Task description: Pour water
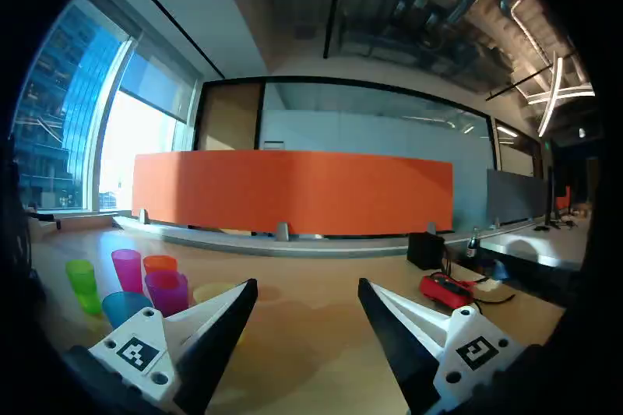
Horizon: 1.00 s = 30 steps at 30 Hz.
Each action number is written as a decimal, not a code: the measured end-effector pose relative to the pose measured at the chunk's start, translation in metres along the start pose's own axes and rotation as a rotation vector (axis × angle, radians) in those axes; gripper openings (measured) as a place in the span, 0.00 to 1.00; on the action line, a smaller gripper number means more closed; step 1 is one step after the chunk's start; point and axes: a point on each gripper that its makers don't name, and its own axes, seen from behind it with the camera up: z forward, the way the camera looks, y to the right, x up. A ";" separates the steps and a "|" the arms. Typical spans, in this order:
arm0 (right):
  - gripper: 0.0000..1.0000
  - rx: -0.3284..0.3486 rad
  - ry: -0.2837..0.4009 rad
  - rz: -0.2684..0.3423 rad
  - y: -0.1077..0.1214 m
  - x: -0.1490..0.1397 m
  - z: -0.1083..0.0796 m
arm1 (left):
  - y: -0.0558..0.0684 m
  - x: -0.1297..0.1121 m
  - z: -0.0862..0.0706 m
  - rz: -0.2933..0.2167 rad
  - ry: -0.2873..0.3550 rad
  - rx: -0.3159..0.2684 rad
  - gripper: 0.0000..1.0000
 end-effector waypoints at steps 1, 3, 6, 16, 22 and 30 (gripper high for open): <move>1.00 -0.001 -0.002 0.003 0.001 -0.001 0.000 | 0.000 0.000 0.000 0.000 0.000 0.000 0.99; 1.00 -0.004 -0.007 0.012 0.003 -0.002 0.000 | 0.000 0.000 0.000 0.000 0.000 0.000 0.99; 1.00 -0.008 -0.015 0.026 0.006 -0.004 0.000 | 0.000 0.000 0.000 0.000 0.000 0.000 0.99; 1.00 -0.016 -0.039 0.034 0.009 -0.012 0.001 | 0.000 0.000 0.000 0.000 0.000 0.000 0.99; 1.00 -0.021 -0.039 0.034 0.009 -0.012 0.002 | 0.000 0.000 0.000 0.000 0.000 0.000 0.99; 1.00 -0.017 -0.040 0.034 0.008 -0.013 0.002 | -0.001 0.000 0.000 0.000 0.000 0.000 0.99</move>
